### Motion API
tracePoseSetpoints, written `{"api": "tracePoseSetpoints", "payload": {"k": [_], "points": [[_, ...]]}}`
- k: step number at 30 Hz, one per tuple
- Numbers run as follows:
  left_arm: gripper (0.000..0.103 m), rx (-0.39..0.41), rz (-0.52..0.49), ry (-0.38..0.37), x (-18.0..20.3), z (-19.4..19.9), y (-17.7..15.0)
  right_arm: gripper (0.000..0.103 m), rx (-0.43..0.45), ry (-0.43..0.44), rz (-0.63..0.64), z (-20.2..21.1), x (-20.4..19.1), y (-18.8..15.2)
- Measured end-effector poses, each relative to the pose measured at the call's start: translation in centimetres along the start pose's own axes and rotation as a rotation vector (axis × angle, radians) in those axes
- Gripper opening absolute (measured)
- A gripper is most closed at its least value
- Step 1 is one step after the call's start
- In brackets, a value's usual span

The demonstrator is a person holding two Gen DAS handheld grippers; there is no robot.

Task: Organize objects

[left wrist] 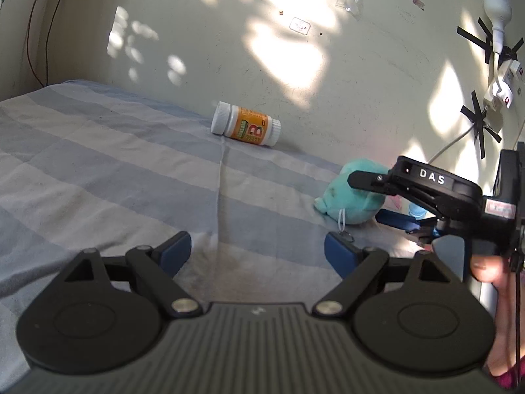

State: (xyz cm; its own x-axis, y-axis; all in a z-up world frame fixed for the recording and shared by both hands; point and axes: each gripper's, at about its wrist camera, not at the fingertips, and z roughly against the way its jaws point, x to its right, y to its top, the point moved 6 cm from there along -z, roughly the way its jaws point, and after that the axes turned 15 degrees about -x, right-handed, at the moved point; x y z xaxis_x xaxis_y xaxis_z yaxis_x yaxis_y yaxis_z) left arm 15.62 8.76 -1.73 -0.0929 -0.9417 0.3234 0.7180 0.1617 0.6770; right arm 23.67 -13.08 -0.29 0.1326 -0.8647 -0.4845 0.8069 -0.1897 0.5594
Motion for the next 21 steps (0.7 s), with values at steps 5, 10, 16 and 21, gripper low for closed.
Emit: {"api": "tracePoseSetpoints", "payload": {"k": [5,10,16,21], "points": [[0.090,0.005,-0.003,-0.001,0.1,0.0,0.0,0.070,-0.009,-0.029,-0.027,-2.4,0.7,1.1],[0.090,0.000,0.000,-0.004,0.1,-0.1,0.0,0.060,0.017,-0.121,0.136,-0.5,-1.6,0.2],[0.090,-0.006,0.015,-0.017,-0.2,-0.1,0.1,0.062,0.025,-0.233,0.492,6.7,-5.4,-5.1],[0.090,-0.022,-0.011,-0.047,0.2,0.0,-0.2,0.066,-0.001,-0.471,0.900,12.6,-7.2,-12.2]]}}
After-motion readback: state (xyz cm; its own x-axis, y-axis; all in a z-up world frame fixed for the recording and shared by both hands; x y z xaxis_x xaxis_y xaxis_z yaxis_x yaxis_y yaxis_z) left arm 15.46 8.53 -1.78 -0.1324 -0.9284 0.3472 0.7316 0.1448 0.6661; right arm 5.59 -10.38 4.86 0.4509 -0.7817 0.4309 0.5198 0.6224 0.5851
